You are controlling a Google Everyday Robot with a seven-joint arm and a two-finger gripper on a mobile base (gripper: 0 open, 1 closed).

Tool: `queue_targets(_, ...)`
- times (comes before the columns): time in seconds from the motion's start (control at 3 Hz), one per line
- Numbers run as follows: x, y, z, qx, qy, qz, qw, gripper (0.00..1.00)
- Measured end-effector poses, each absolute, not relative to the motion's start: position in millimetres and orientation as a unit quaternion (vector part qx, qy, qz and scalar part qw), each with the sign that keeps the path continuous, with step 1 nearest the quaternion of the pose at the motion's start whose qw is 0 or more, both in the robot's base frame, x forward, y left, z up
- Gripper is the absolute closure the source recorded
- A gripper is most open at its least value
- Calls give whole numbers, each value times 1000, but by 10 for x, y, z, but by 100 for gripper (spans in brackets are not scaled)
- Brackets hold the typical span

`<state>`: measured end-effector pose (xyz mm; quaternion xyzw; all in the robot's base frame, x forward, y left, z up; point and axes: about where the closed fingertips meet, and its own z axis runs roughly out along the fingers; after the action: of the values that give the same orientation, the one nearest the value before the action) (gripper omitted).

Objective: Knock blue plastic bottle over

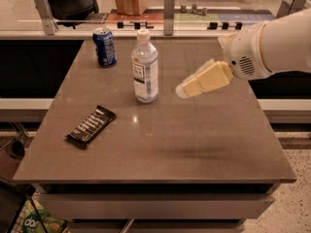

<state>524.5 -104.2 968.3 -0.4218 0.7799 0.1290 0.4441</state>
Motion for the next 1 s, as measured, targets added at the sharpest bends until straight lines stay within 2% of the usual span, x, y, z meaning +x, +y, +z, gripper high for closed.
queue_targets(0.67, 5140, -751, 9855, -348, 737, 187, 548, 0)
queue_targets(1.0, 5140, -750, 9855, -348, 737, 187, 548, 0)
